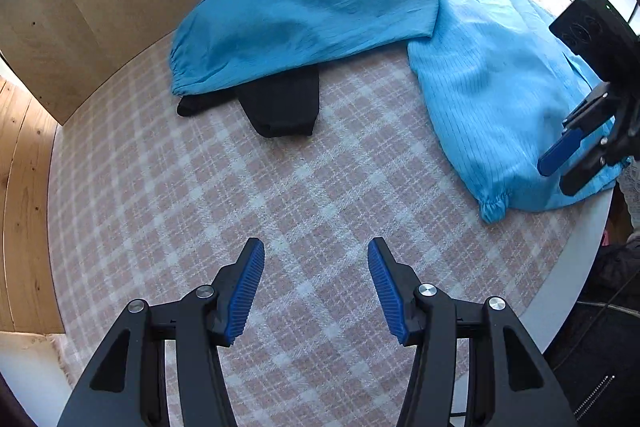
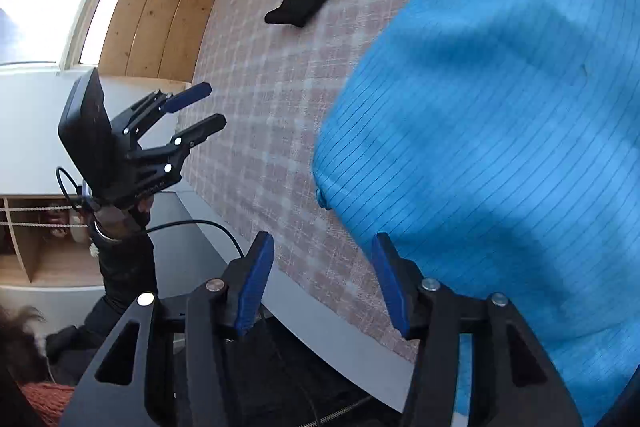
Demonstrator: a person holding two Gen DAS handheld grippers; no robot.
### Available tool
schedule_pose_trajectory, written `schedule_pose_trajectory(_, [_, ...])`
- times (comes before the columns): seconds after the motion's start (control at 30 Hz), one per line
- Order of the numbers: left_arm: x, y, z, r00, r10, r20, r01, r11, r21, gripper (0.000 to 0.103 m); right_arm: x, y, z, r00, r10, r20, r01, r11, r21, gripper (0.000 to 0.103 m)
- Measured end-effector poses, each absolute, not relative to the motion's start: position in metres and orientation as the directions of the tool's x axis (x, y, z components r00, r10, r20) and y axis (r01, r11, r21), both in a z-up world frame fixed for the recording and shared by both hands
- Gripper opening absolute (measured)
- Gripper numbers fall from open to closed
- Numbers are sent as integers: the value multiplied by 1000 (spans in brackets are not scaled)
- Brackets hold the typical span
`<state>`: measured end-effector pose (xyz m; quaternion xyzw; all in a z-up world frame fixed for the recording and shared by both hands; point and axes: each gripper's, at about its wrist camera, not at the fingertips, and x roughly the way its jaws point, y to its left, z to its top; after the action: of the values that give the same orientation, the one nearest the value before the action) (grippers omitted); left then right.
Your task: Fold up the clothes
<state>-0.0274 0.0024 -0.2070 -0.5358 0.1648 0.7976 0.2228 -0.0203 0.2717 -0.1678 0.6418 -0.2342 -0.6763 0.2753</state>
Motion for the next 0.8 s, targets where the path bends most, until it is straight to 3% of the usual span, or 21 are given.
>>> schedule_pose_trajectory(0.13, [-26,28,-204,-305,236,-923,-591,-807,-10,52,-12,286,-134,-257,-507,-823,166,-862,479,48])
schedule_pose_trajectory(0.23, [-30,59,-213,-265,278,-923,-626,-778,-55,52,-14,279,-146,-262,-396,-880,203,-914,351,18])
schedule_pose_trajectory(0.4, [-34,107,-235,-180,312,-933,-659,-742,-121,56,7,293,-167,-246,-298,-923,199,-947,252,18])
schedule_pose_trajectory(0.43, [-34,115,-239,-165,310,-936,-667,-735,-126,60,16,303,-163,-264,-308,-914,183,-946,266,20])
schedule_pose_trajectory(0.5, [-33,128,-248,-155,281,-947,-681,-725,-104,62,38,326,-148,-323,-272,-906,126,-962,244,35])
schedule_pose_trajectory(0.53, [-34,134,-252,-148,270,-951,-686,-721,-98,62,51,339,-143,-356,-229,-906,92,-973,210,53])
schedule_pose_trajectory(0.6, [-35,141,-257,-137,266,-954,-698,-709,-98,61,74,364,-137,-395,-144,-907,20,-989,148,57])
schedule_pose_trajectory(0.67, [-36,144,-255,-136,283,-949,-711,-696,-106,44,93,391,-142,-377,-109,-920,-63,-988,143,57])
schedule_pose_trajectory(0.73, [-40,143,-252,-104,320,-942,-704,-692,-157,3,108,414,-152,-360,-87,-929,-148,-978,149,57])
schedule_pose_trajectory(0.8, [-45,137,-248,-75,357,-931,-686,-696,-211,2,119,433,-159,-351,-53,-935,-215,-967,136,57])
